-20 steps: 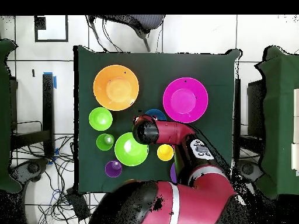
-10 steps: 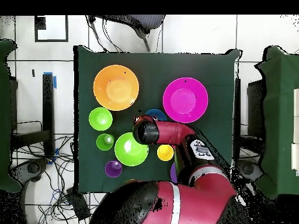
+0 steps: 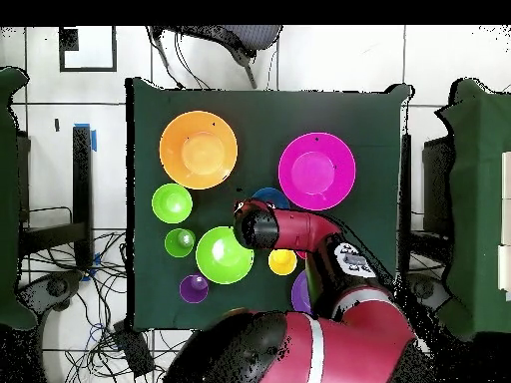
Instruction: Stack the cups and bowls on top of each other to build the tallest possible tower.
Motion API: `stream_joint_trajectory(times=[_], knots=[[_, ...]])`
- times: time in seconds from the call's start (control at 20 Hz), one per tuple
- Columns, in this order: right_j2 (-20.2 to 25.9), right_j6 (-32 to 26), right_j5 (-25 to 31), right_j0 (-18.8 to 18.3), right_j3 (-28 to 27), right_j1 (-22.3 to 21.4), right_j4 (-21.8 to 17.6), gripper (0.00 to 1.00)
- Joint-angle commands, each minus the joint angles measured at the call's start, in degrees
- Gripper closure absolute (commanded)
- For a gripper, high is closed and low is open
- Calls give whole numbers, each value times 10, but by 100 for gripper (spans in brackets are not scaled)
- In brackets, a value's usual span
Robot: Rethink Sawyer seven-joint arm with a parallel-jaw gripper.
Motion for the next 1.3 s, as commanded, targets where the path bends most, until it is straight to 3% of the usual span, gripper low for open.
stream_joint_trajectory(times=[0.05, 0.3, 0.65, 0.7, 1.3], knots=[[61, 15, 1, -15, 32, 3, -45, 0], [80, -9, 26, -38, 42, -5, -55, 0], [73, -3, 34, -29, 38, -1, -68, 0], [77, -1, 31, -32, 39, 1, -71, 100], [91, -1, 30, -44, 45, 4, -83, 100]])
